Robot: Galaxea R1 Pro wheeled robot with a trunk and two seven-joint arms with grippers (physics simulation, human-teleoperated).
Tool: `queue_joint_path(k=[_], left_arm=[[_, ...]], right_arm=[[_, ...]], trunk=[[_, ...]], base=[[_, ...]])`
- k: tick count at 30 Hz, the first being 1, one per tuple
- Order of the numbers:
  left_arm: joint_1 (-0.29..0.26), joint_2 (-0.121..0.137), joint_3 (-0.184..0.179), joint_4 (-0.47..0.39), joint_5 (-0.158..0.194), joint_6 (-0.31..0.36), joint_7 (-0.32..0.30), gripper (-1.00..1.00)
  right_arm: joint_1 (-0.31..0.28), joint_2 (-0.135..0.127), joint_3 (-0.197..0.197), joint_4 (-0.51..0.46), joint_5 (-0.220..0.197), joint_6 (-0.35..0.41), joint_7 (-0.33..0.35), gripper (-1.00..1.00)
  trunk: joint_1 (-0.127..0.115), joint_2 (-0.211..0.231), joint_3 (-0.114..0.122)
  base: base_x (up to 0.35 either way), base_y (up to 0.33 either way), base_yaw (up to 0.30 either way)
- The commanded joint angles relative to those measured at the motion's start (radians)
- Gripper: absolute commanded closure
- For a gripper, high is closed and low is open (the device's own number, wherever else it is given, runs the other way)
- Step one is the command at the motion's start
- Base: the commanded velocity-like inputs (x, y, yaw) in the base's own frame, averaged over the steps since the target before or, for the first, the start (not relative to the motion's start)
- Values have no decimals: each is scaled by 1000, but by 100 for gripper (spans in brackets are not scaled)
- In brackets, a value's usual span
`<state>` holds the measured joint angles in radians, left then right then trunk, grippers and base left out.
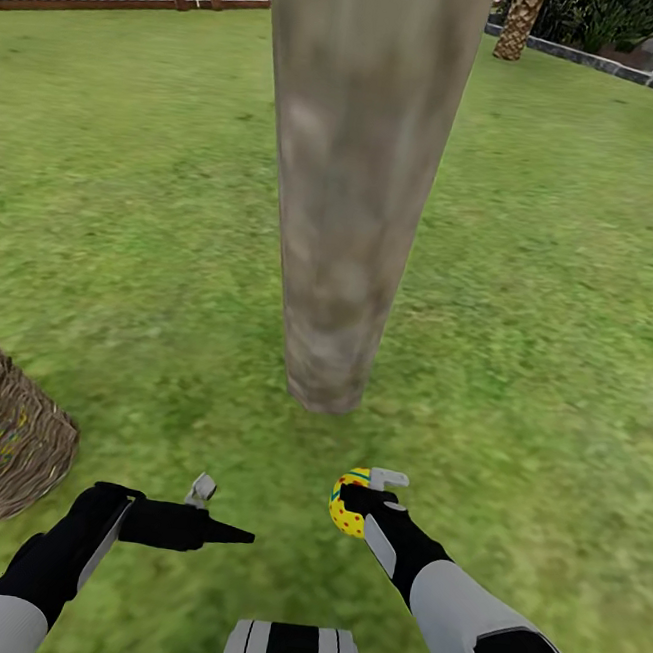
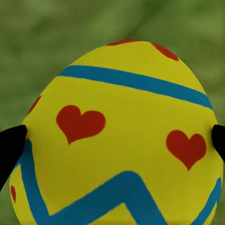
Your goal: Take the three Easter eggs out of the wicker basket on the lawn in the garden, then place them on the lawn next to a single tree (choose any tree) so that all three eggs are next to the same tree and none are left in the basket.
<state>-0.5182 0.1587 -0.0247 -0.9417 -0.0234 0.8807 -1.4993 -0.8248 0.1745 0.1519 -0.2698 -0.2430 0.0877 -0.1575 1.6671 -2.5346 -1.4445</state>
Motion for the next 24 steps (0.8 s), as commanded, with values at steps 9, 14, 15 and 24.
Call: queue_joint_path(k=[9, 14, 15, 24], left_arm=[[-1, 1, 0, -1, -3, 11, -6, -100], [-1, 1, -1, -1, -3, 11, -7, -100], [-1, 1, -1, -2, -3, 11, -7, -100], [-1, 1, -1, -2, -3, 9, -7, -100]], right_arm=[[1, 0, 6, 0, -13, 4, -8, 100], [1, 0, 6, 0, -13, 4, -8, 100], [0, 0, 6, 0, -13, 4, -8, 100], [0, 0, 6, 0, -13, 4, -8, 100]], trunk=[[0, 0, -1], [0, 0, -1], [0, 0, -1], [2, -1, -16]], base=[[49, 0, 0], [87, 0, 0], [10, 0, 0], [1, 0, 0]])
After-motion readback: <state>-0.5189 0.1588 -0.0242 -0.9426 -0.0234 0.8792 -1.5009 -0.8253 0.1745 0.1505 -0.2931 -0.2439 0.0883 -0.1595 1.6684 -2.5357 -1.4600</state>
